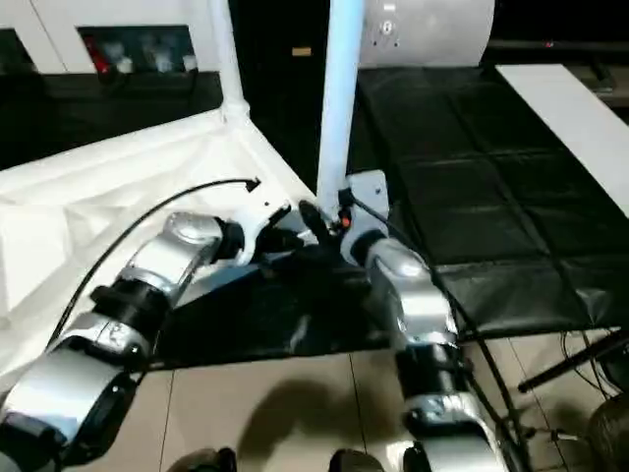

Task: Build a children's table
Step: Rotate leg to tighten

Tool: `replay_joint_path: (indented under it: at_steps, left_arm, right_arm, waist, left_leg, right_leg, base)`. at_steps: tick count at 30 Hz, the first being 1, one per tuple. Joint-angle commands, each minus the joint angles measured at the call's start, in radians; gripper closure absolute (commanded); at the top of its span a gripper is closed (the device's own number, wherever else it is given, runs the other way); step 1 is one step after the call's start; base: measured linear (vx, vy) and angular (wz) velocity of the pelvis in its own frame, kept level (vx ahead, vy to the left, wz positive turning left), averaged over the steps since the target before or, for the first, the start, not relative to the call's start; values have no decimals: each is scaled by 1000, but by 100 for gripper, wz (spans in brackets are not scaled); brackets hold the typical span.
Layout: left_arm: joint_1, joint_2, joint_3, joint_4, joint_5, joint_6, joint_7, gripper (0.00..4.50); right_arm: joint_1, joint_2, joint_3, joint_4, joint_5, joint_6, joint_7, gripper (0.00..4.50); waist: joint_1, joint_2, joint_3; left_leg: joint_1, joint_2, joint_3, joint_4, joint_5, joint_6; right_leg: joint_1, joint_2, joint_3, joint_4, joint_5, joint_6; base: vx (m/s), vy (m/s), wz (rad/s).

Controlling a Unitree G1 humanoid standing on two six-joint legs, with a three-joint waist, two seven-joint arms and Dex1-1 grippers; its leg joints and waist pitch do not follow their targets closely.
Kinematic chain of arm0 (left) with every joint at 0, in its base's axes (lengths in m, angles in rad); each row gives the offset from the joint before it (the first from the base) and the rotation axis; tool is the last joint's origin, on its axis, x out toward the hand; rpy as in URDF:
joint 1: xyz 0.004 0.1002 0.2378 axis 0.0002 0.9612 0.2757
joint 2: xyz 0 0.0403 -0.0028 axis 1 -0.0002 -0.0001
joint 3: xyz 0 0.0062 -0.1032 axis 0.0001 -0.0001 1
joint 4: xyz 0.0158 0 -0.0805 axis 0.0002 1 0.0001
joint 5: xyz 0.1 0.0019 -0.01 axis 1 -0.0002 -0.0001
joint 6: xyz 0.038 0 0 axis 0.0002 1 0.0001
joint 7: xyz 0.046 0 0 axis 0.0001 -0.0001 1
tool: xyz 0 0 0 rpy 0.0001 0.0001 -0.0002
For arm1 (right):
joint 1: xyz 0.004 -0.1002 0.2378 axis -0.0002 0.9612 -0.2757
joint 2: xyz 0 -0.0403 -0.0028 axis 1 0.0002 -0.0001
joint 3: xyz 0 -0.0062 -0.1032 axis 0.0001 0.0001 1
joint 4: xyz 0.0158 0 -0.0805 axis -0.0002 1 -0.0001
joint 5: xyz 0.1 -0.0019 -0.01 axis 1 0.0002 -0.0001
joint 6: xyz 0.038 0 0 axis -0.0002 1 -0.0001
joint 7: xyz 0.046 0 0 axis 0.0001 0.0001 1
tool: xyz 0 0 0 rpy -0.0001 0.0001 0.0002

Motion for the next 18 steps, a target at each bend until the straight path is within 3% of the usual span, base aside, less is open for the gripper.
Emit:
replay_joint_path:
  at_steps: [1, 2, 3, 4, 6, 8, 9, 10, 13, 16, 17, 18]
  left_arm:
    - [33, 21, -45, -32, -15, -45, -99, 450]
    - [33, 21, -45, -32, -15, -45, -99, 450]
    - [56, 64, -83, -63, -18, -97, -210, 450]
    - [65, 83, -99, -74, -18, -121, -253, 450]
    - [82, 121, -131, -90, -18, -182, -345, 450]
    - [85, 138, -145, -92, -13, -194, -372, 450]
    - [93, 160, -162, -98, -12, -235, -423, 450]
    - [99, 175, -173, -103, -12, -263, -458, 450]
    - [119, 211, -186, -145, -47, -279, -578, 450]
    - [122, 230, -193, -162, -63, -289, -629, 450]
    - [122, 238, -198, -167, -69, -300, -653, 450]
    - [122, 238, -198, -167, -69, -300, -653, 450]
  right_arm:
    - [32, -56, 67, -68, 51, -9, 183, 42]
    - [32, -56, 67, -68, 51, -9, 183, 31]
    - [60, -146, 73, -99, 76, -28, 320, 9]
    - [67, -177, 74, -107, 85, -35, 368, 3]
    - [77, -237, 80, -120, 106, -39, 470, 1]
    - [78, -261, 83, -122, 113, -40, 512, 1]
    - [79, -288, 89, -123, 123, -39, 567, 1]
    - [80, -308, 94, -125, 132, -39, 604, 1]
    - [71, -374, 123, -113, 164, -48, 753, 1]
    - [62, -397, 139, -100, 173, -53, 815, 28]
    - [57, -409, 150, -94, 177, -55, 848, 35]
    - [57, -409, 150, -94, 177, -55, 848, 38]
  waist:
    - [8, -6, -63]
    - [6, -7, -63]
    - [7, -7, -64]
    - [11, -10, -61]
    - [12, -3, -62]
    - [13, -6, -59]
    - [23, 0, -59]
    - [28, 1, -57]
    - [37, 3, -62]
    - [45, 1, -65]
    - [45, -7, -66]
    - [46, -6, -67]
  left_leg:
    - [8, 49, -17, -49, -54, 150]
    - [6, 49, -15, -47, -48, 160]
    - [4, 48, -17, -47, -47, 167]
    - [5, 50, -14, -45, -63, 174]
    - [6, 52, -15, -46, -74, 174]
    - [5, 53, -14, -47, -92, 165]
    - [15, 58, -13, -50, -116, 145]
    - [15, 61, -12, -52, -124, 133]
    - [17, 64, -11, -50, -111, 121]
    - [14, 62, -9, -46, -79, 137]
    - [13, 61, -8, -45, -72, 143]
    - [12, 60, -9, -44, -69, 145]
  right_leg:
    - [67, -60, 48, -52, 61, -276]
    - [65, -60, 49, -49, 79, -282]
    - [65, -61, 46, -50, 80, -288]
    - [69, -62, 49, -52, 67, -287]
    - [64, -62, 47, -54, 45, -293]
    - [63, -62, 47, -55, 16, -291]
    - [56, -62, 47, -59, -32, -292]
    - [55, -61, 47, -59, -48, -292]
    - [54, -60, 47, -50, -7, -300]
    - [56, -60, 46, -41, 57, -315]
    - [57, -62, 47, -41, 64, -317]
    - [59, -63, 46, -38, 64, -319]
  base:
    - [0, 0, 0]
    - [0, 0, 0]
    - [0, 0, 0]
    - [0, 0, 0]
    - [0, 0, 0]
    - [0, 0, 0]
    - [0, 0, 0]
    - [0, 0, 0]
    - [0, 0, 0]
    - [0, 0, 0]
    - [0, 0, 0]
    - [0, 0, 0]
